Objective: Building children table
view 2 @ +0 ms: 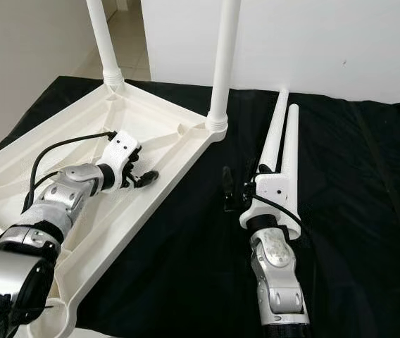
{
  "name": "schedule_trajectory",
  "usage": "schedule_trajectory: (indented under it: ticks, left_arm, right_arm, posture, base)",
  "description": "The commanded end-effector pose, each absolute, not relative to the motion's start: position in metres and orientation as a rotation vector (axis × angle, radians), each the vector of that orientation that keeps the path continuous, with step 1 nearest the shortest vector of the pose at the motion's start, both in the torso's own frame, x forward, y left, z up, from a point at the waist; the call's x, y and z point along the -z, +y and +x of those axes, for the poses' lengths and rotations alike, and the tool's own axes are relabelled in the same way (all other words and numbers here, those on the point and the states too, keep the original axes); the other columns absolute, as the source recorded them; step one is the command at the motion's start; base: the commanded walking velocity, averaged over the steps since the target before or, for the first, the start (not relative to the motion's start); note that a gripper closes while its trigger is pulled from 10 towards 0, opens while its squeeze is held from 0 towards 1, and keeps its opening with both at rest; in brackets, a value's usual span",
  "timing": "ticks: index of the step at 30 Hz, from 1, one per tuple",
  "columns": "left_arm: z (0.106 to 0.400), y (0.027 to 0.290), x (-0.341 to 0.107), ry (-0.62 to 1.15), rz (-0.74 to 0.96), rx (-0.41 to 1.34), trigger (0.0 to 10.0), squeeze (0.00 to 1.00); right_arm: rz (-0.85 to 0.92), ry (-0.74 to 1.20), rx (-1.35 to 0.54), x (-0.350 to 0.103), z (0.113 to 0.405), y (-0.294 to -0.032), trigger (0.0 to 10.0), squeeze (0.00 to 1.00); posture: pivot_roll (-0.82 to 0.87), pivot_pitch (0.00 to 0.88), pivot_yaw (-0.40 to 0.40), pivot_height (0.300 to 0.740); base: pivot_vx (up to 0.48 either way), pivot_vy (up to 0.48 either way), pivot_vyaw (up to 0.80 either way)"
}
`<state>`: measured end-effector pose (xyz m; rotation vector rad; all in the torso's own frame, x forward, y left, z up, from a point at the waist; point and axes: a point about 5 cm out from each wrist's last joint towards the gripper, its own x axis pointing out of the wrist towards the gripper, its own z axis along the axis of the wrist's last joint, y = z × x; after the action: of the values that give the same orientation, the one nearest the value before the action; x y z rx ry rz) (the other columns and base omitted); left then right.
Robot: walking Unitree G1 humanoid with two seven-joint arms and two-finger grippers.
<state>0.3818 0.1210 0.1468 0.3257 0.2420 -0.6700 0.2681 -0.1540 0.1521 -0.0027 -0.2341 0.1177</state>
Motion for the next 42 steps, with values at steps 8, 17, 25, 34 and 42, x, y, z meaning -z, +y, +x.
schedule_trajectory:
  ticks: [8, 17, 25, 34, 42]
  left_arm:
    - [0.381, 0.111, -0.18, 0.026, 0.077, 0.572, 10.0, 0.0]
    - [0.332, 0.168, -0.184, 0.035, 0.288, 0.808, 10.0, 0.0]
    - [0.296, 0.198, -0.172, 0.15, 0.378, 0.921, 10.0, 0.0]
    - [0.263, 0.215, -0.152, 0.395, 0.479, 1.077, 10.0, 0.0]
    - [0.257, 0.193, -0.128, 0.457, 0.559, 1.145, 10.0, 0.0]
  right_arm:
    - [-0.001, -0.229, -0.142, -0.153, 0.265, -0.151, 10.0, 0.0]
    - [0.002, -0.212, -0.16, -0.15, 0.265, -0.148, 10.0, 0.0]
    - [0.003, -0.204, -0.177, -0.149, 0.267, -0.145, 10.0, 0.0]
    - [-0.004, -0.199, -0.181, -0.148, 0.27, -0.147, 10.0, 0.0]
    - [0.001, -0.204, -0.183, -0.149, 0.274, -0.145, 10.0, 0.0]
  posture:
    - [-0.07, 0.069, 0.018, 0.74]
    - [-0.03, 0.101, -0.002, 0.74]
    - [-0.01, 0.115, -0.013, 0.74]
    - [-0.01, 0.105, -0.013, 0.74]
    - [-0.01, 0.082, -0.016, 0.74]
  base:
    - [0.0, 0.0, 0.0]
    - [0.0, 0.0, 0.0]
    - [0.0, 0.0, 0.0]
    - [0.0, 0.0, 0.0]
    - [0.0, 0.0, 0.0]
